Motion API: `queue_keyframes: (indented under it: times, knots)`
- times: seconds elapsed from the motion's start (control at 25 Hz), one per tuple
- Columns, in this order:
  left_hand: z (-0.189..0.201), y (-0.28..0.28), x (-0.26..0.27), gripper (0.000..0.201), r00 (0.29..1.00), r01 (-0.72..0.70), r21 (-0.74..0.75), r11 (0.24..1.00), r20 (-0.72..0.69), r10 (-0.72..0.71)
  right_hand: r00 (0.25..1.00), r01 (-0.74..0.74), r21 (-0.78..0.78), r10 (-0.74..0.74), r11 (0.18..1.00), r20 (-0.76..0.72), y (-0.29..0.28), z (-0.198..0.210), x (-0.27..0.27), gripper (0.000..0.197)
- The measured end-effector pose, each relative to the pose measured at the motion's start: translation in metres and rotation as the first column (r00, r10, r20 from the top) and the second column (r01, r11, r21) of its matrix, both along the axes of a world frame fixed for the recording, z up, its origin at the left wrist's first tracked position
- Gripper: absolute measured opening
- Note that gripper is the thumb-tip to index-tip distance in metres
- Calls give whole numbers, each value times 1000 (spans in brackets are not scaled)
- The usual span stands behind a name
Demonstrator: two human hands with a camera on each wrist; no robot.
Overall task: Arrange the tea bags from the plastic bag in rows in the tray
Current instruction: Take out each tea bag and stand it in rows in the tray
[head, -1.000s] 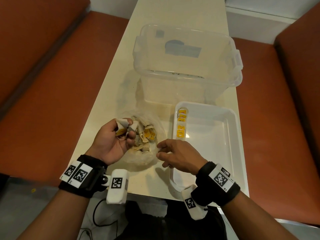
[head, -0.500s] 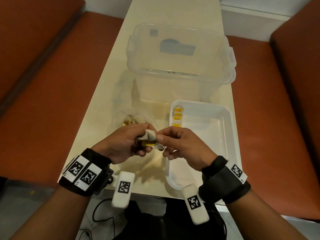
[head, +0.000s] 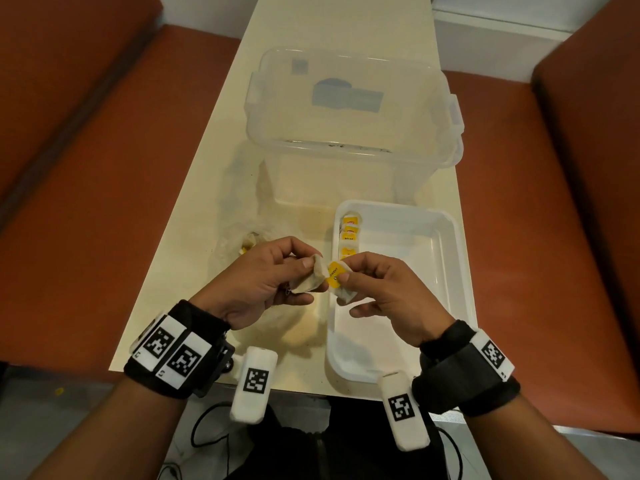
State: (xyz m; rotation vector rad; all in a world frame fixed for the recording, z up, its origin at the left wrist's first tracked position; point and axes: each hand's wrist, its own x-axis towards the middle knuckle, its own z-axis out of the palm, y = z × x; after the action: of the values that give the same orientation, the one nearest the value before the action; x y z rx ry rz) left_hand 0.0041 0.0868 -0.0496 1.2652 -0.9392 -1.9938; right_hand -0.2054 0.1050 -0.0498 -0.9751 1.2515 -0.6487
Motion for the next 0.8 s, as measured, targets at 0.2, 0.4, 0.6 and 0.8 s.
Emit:
queue_keyframes:
  times: [0.2, 0.4, 0.6, 0.8]
  knots:
    - [-7, 4, 2, 10, 973, -107, -142, 984, 190, 134, 977, 153, -94, -165, 984, -132, -9, -10, -28, 3]
    - [-20, 31, 1, 23, 942, -164, -208, 964, 256, 215, 829, -155, -139, 52, 978, -557, -18, -29, -48, 11]
    - [-20, 45, -3, 21, 963, -205, -131, 970, 150, 224, 787, -255, 89, 260, 963, -560, -31, -48, -43, 9]
    - [-13, 47, -1, 23, 977, -142, -103, 984, 144, 156, 777, -201, 161, 258, 966, -574, -49, -66, -30, 12]
